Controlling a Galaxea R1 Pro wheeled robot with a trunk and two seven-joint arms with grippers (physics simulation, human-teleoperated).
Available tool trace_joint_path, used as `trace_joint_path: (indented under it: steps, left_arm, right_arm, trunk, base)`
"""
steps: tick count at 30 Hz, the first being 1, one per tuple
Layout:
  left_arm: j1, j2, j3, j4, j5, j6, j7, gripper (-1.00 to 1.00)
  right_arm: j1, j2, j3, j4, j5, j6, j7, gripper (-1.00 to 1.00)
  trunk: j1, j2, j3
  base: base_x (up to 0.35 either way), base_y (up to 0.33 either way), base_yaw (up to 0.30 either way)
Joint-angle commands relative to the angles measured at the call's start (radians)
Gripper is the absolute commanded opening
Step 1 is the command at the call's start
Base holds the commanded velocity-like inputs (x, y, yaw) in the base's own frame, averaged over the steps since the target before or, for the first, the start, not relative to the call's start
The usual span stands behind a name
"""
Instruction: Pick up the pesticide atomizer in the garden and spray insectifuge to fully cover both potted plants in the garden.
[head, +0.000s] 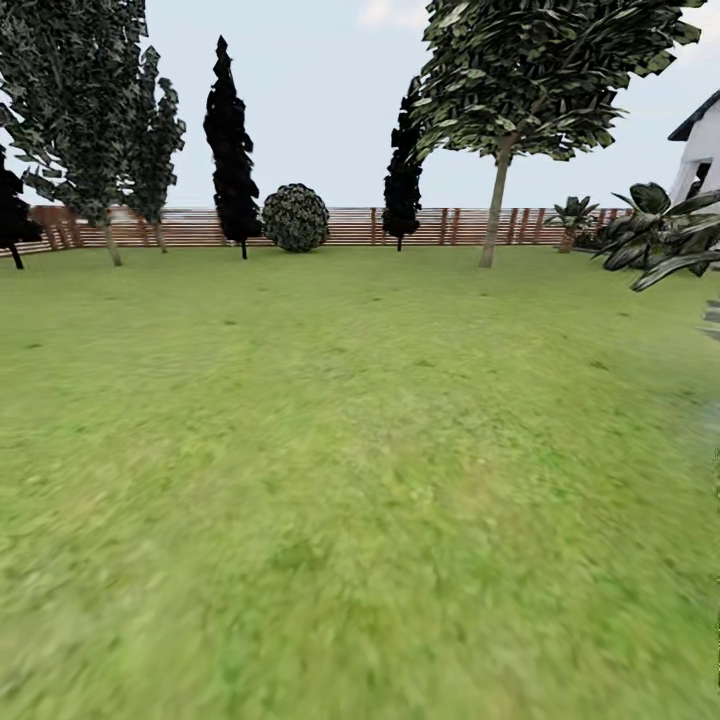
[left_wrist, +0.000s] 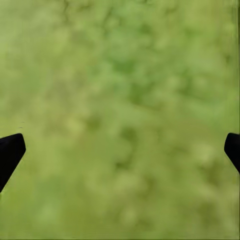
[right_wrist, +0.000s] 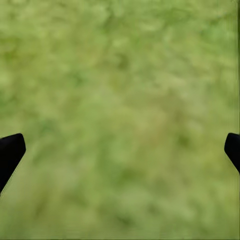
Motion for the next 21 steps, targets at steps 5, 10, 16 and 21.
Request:
trace_joint_path:
  steps: [5, 10, 16, 21]
  left_arm:
    - [0.000, 0.000, 0.002, 0.001, 0.001, -0.003, -0.001, 1.00]
    - [0.000, 0.000, 0.002, 0.001, 0.001, -0.003, -0.001, 1.00]
    - [0.000, 0.000, 0.002, 0.001, 0.001, -0.003, -0.001, 1.00]
    - [0.000, 0.000, 0.002, 0.001, 0.001, -0.003, -0.001, 1.00]
  right_arm:
    - [0.000, 0.000, 0.000, 0.001, 0.000, -0.003, 0.000, 1.00]
    - [0.000, 0.000, 0.000, 0.001, 0.000, -0.003, 0.000, 1.00]
    - [0.000, 0.000, 0.000, 0.001, 0.000, -0.003, 0.000, 1.00]
    - [0.000, 0.000, 0.000, 0.001, 0.000, -0.003, 0.000, 1.00]
  trunk:
    - [0.000, 0.000, -0.001]
    - [0.000, 0.000, -0.001]
    - [0.000, 0.000, -0.001]
    - [0.000, 0.000, -0.001]
  base:
    - [0.339, 0.153, -0.265]
    - [0.339, 0.154, -0.265]
    - [0.339, 0.154, -0.265]
    - [0.339, 0.154, -0.265]
